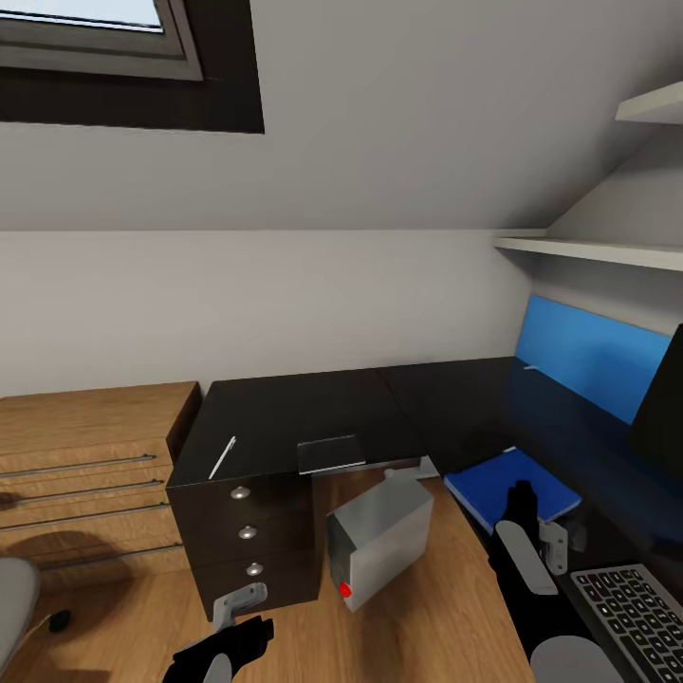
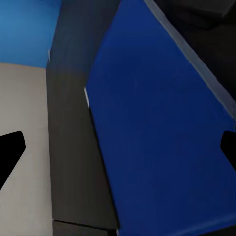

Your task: In the bedroom, organize the workspace by keeping the computer under the desk, ensuring the monitor is on the desk, placing the keyboard on the desk next to the monitor, placing the mouse on the desk next to the keyboard, moving the folder from the swivel chair onto the desk next to the mouse, stacking the notebook on top of the folder with the pen on top of the notebook, and positioning the swivel chair next to the desk.

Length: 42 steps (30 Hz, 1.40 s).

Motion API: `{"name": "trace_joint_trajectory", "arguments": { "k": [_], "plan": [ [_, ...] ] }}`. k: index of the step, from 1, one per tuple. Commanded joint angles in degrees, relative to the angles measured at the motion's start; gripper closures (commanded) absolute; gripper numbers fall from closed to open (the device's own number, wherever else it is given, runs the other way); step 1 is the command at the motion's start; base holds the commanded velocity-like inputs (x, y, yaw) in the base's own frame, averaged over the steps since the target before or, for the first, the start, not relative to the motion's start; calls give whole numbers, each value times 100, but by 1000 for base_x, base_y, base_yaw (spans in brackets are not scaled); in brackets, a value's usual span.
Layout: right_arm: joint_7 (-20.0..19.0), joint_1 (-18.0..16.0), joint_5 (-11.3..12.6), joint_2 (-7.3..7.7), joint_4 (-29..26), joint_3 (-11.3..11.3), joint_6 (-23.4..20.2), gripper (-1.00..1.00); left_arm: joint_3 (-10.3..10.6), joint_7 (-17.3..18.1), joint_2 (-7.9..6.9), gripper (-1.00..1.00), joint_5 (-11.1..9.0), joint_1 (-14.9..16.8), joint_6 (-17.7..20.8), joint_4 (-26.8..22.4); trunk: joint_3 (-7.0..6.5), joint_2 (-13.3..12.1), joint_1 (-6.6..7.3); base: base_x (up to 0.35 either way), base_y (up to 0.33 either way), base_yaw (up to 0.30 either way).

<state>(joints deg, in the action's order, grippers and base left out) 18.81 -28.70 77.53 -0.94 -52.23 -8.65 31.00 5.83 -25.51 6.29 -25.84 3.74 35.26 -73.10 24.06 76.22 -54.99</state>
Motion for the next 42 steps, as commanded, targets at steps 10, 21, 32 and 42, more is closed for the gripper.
{"name": "trace_joint_trajectory", "arguments": {
  "k": [10, 21, 32, 42],
  "plan": [
    [0, -4, 34, -4, -7, -1, 23, -100, 6, -42, -5, -100, -54, 4, 4, 13, 7, 4, 0, 0, 0, 0],
    [-591, 4, 1, -90, -41, 40, 79, -100, 15, -49, -5, -100, -52, 4, -1, 130, 7, 4, 0, 0, 0, 0],
    [-888, 5, -15, -211, -42, 55, 90, -100, 15, -53, -5, -100, -48, 4, -1, 176, -14, 4, 0, 0, 0, 44],
    [-893, 11, -8, -222, -33, 513, 93, -100, 22, -74, 0, -100, -44, 4, -6, 222, -78, 4, 0, 0, 0, 186]
  ]
}}
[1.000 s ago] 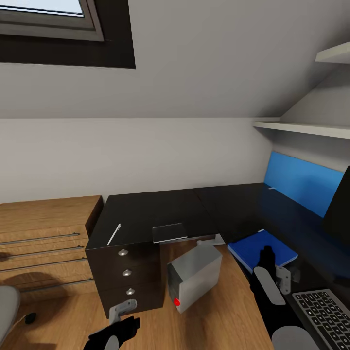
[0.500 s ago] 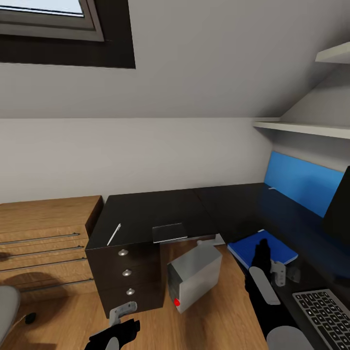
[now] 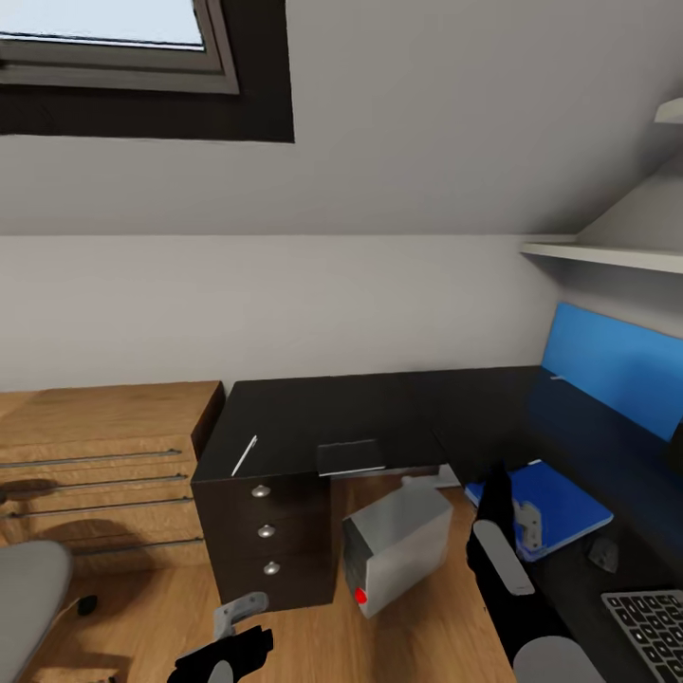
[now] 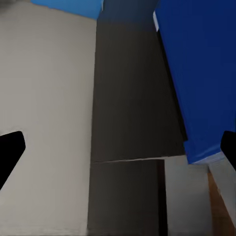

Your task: In the bedroom, organize the workspace by keeping the computer under the desk, ensuring the monitor is on the desk, placing the keyboard on the desk next to the monitor, placing the mouse on the desk next to the keyboard, moving the folder from the swivel chair onto the desk next to the mouse, stacking the notebook on top of the folder with the pen on top of the notebook, and positioning the swivel chair next to the desk.

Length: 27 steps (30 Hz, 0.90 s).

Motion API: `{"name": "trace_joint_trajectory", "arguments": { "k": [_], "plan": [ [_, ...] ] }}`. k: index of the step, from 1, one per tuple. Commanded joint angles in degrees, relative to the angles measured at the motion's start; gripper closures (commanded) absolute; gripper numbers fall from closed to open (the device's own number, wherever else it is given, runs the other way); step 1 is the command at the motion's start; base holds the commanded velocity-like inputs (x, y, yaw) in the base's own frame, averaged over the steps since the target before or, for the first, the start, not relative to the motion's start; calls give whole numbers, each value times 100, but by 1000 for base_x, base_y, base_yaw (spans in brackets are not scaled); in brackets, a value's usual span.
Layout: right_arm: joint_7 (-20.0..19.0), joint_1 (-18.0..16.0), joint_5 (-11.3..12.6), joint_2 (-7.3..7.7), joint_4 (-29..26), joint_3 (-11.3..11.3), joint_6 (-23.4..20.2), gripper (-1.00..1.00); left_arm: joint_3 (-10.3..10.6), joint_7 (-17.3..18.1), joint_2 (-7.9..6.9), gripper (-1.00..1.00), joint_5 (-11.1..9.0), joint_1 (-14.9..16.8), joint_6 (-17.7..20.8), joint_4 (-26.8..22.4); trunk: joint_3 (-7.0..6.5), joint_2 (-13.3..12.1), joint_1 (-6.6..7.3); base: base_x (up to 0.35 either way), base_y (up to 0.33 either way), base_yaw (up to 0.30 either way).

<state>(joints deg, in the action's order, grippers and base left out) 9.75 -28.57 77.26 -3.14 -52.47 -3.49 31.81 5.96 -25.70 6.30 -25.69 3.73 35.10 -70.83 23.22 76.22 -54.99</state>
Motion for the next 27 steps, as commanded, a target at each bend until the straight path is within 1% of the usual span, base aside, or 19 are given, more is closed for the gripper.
{"name": "trace_joint_trajectory", "arguments": {
  "k": [1, 4, 5, 7, 9, 10, 12, 13, 14, 15, 17, 18, 19, 20, 22, 23, 24, 25, 27],
  "plan": [
    [10, 1, 21, -5, -6, 120, 15, -100, 9, -60, 0, -100, -59, 5, 8, -4, 0, 4, 0, 0, 0, 193],
    [-1, 4, 28, -15, 24, 488, 13, -100, 10, -59, 3, -100, -59, 5, 7, 13, -20, 4, 0, 0, 0, 193],
    [-3, 7, 31, -17, 38, 728, 11, -100, 6, -52, 0, -100, -58, 5, 2, 109, -26, 4, 0, 0, 0, 194],
    [-1, 7, 33, -19, 53, 1064, 12, -100, 3, -50, -6, -100, -43, 5, -5, 293, -39, 4, 0, 0, 0, 194],
    [4, 7, 31, -19, 68, 1314, 15, -100, 2, -50, -16, -100, -34, 5, -14, 420, -52, 4, 0, 0, 0, 194],
    [5, 6, 30, -20, 82, 1390, 16, -100, 2, -51, -25, -100, -32, 5, -15, 459, -59, 4, 0, 0, 0, 194],
    [6, 5, 26, -42, 204, 1703, 17, -100, 2, -52, -129, -100, -27, 3, -34, 638, -72, 4, 0, 0, 0, 194],
    [5, 4, 23, -64, 241, 1794, 18, -100, 2, -52, -170, -100, -27, 3, -49, 691, -78, 4, 0, 0, 0, 194],
    [6, 5, 9, -123, 310, 1989, 18, -100, 2, -50, -209, -100, -28, 4, -70, 748, -85, 4, 0, 0, 0, 195],
    [5, 6, 4, -155, 346, 2091, 18, -100, 2, -43, -276, -100, -30, 4, -137, 860, -91, 4, 0, 0, 0, 196],
    [7, 5, -4, -216, 453, 2306, 18, -100, 2, -39, -321, -100, -28, 4, -244, 978, -104, 4, 0, 0, 0, 200],
    [6, 4, -16, -278, 775, 2644, 21, -100, 2, -36, -363, -100, -23, 4, -468, 1165, -110, 4, 0, 0, 0, 206],
    [5, 4, -20, -293, 908, 2756, 24, -100, 2, -33, -373, -100, -21, 4, -561, 1223, -117, 4, 0, 0, 0, 207],
    [2, 2, -34, -348, 1526, 3235, 71, -100, 2, -23, -398, -100, -20, 5, -1092, 1483, -121, 4, 0, 0, 0, 217],
    [1, 4, -36, -364, 1839, 3401, 93, -100, 3, -19, -404, -100, -19, 5, -1421, 1690, -130, 4, 0, 0, 0, 223],
    [1, 4, -38, -370, 2096, 3467, 101, -100, 6, -17, -406, -100, -16, 5, -1630, 1848, -133, 4, 0, 0, 0, 229],
    [5, 4, -36, -375, 2523, 3522, 106, -100, 8, -16, -408, -100, 3, 5, -1907, 2069, -136, 4, 0, 0, 0, 168],
    [2, 5, -39, -374, 2797, 3546, 108, -100, 9, -15, -408, -100, 28, 5, -2062, 2190, -138, 4, 0, 0, 0, 111],
    [-2, 6, -54, -373, 3048, 3571, 101, -100, 9, -15, -409, -100, 55, 5, -2185, 2297, -141, 4, 0, 0, 0, 80]
  ]
}}
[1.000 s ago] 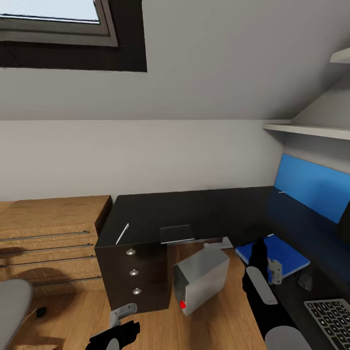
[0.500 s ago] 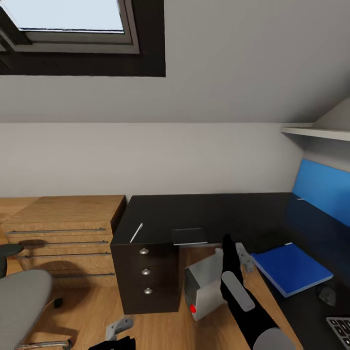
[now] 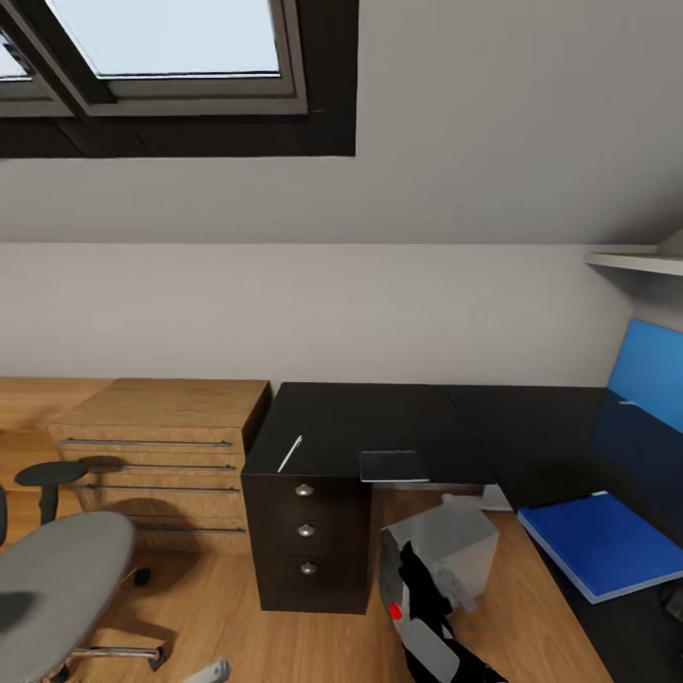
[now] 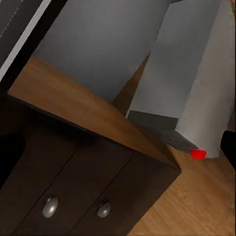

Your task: In the bedroom, organize the workspace by keeping the computer under the desk, ensuring the monitor is on the desk, placing the keyboard on the desk next to the monitor, placing the mouse on the desk next to the keyboard, moving the folder from the swivel chair onto the desk next to the mouse, stacking the notebook on top of the folder with the pen on top of the notebook, and positioning the swivel chair next to the desk.

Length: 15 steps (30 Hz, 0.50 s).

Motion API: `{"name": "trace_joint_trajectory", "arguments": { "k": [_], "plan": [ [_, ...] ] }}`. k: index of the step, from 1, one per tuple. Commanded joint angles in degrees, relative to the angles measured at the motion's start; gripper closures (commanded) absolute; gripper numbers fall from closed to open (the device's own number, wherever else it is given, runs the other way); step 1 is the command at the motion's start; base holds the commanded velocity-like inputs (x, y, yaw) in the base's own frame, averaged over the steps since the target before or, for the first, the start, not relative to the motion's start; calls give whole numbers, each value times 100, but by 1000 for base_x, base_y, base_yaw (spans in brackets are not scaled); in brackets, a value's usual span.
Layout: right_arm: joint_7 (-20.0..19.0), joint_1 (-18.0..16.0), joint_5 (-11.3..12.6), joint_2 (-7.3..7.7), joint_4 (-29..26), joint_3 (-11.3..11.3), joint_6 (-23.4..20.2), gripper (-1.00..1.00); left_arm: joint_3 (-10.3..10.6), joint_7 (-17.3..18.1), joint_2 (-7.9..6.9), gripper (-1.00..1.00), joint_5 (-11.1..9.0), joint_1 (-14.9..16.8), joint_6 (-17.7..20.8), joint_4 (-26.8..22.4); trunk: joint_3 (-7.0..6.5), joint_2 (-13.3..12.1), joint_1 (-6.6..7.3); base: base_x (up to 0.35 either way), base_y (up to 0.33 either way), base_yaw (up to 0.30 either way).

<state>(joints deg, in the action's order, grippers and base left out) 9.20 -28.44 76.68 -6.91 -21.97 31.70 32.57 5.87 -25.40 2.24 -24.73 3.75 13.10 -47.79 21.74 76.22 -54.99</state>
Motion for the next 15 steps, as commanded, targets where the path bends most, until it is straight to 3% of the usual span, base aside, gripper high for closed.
{"name": "trace_joint_trajectory", "arguments": {
  "k": [1, 5, 15],
  "plan": [
    [51, -5, -21, 3, 244, 87, 9, -100, 19, -46, -4, -100, -22, 3, -79, 98, 6, 4, 0, 0, 0, 46],
    [47, 2, -95, -85, 1124, 163, -19, -100, 19, -52, 3, -100, 16, 3, -386, 452, 4, 4, 0, 0, 0, 20],
    [55, 44, -118, -106, 1741, 161, -13, -100, 19, -52, 4, -100, 20, 3, -687, 701, 4, 4, 0, 0, 0, 1]
  ]
}}
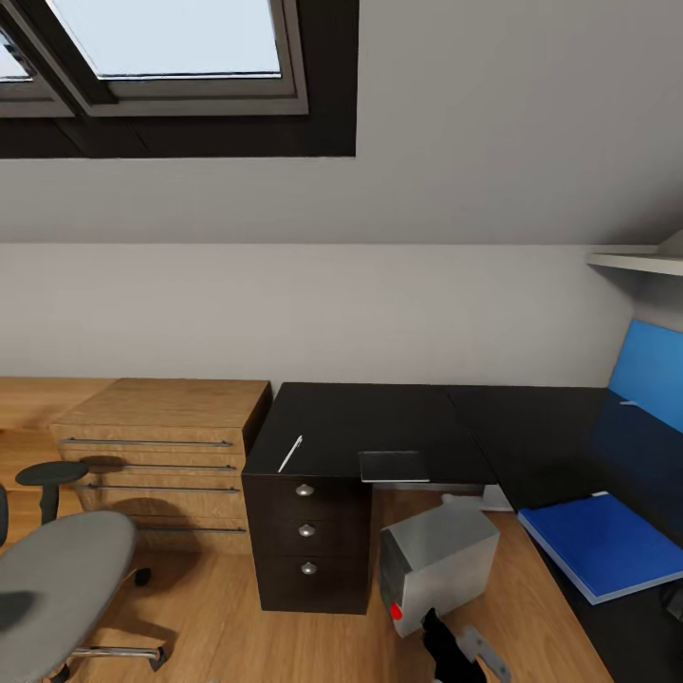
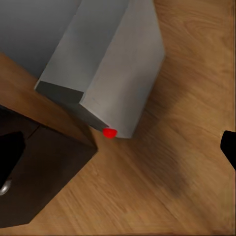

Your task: In the bedroom, organize the workspace by keeping the computer under the desk, ensuring the monitor is on the desk, placing the keyboard on the desk next to the monitor, placing the mouse on the desk next to the keyboard, moving the folder from the swivel chair onto the desk next to the mouse, stacking the notebook on top of the folder with the pen on top of the notebook, and positioning the swivel chair next to the desk.

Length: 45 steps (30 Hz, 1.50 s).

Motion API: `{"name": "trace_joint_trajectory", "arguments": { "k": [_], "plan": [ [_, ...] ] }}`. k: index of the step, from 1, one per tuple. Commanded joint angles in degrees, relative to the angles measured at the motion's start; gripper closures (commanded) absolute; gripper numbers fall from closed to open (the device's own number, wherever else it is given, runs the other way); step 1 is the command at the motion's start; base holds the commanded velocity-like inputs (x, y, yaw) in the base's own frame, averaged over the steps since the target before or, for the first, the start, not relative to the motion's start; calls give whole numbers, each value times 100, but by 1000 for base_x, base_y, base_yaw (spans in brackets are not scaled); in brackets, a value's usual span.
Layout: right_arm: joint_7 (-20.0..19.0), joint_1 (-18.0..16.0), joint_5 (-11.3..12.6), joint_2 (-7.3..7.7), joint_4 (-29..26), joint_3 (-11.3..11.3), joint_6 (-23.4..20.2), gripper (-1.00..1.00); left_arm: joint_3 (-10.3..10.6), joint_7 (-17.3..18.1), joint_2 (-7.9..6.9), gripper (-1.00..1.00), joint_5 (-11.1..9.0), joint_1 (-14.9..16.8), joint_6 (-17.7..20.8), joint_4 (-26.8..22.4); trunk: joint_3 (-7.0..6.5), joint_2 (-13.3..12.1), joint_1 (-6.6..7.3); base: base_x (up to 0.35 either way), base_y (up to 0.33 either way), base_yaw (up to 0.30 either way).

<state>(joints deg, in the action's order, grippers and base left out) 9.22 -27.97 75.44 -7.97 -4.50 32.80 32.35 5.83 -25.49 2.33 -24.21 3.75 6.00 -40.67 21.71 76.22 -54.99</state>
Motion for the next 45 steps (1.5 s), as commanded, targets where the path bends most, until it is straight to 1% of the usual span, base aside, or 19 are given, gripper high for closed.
{"name": "trace_joint_trajectory", "arguments": {
  "k": [1, 6, 17, 23, 24, 25, 27, 28, 29, 34, 45],
  "plan": [
    [53, 2, 6, -4, 51, 52, 5, -100, 24, -44, -7, -100, -32, 2, 13, 42, 7, 4, 0, 0, 0, 0],
    [48, 5, -9, 9, 132, 48, 38, -100, 30, -44, 1, -100, -23, 3, -10, 239, 7, 4, 0, 0, 0, 0],
    [35, 6, -25, -3, 130, 60, 59, -100, 34, -43, 9, -100, -30, 3, -11, 308, 7, 4, 0, 0, 0, 0],
    [-184, 8, -134, 2, 118, 54, 74, -100, 48, -39, 16, -100, -22, 3, -11, 496, 7, 4, 0, 0, 0, 0],
    [-200, 9, -144, 6, 125, 53, 76, -100, 49, -38, 20, -100, -8, 3, -11, 540, 7, 4, 0, 0, 0, 0],
    [-234, 8, -160, 6, 156, 56, 78, -100, 50, -23, 30, -100, 158, 3, -18, 639, 7, 4, 0, 0, 0, 0],
    [-235, 10, -159, 13, 158, 52, 78, -100, 50, -20, 31, -100, 182, 3, -64, 643, 7, 4, 0, 0, 0, 0],
    [-233, 11, -157, 22, 160, 50, 78, -100, 52, 20, 36, -100, 203, 3, -371, 796, 7, 4, 0, -78, 208, 0],
    [-231, 11, -155, 22, 160, 50, 78, -100, 51, 69, 34, -100, 204, 3, -396, 835, 7, 4, 0, -86, 246, 0],
    [-227, 11, -156, 15, 148, 49, 80, -100, 47, 257, 32, -100, 214, 3, -436, 894, 7, 4, 0, -95, 287, 0],
    [-219, 11, -144, 46, 143, 28, 70, -100, 44, 289, 36, -100, 215, 3, -442, 910, 7, 4, 0, -17, 294, 0]
  ]
}}
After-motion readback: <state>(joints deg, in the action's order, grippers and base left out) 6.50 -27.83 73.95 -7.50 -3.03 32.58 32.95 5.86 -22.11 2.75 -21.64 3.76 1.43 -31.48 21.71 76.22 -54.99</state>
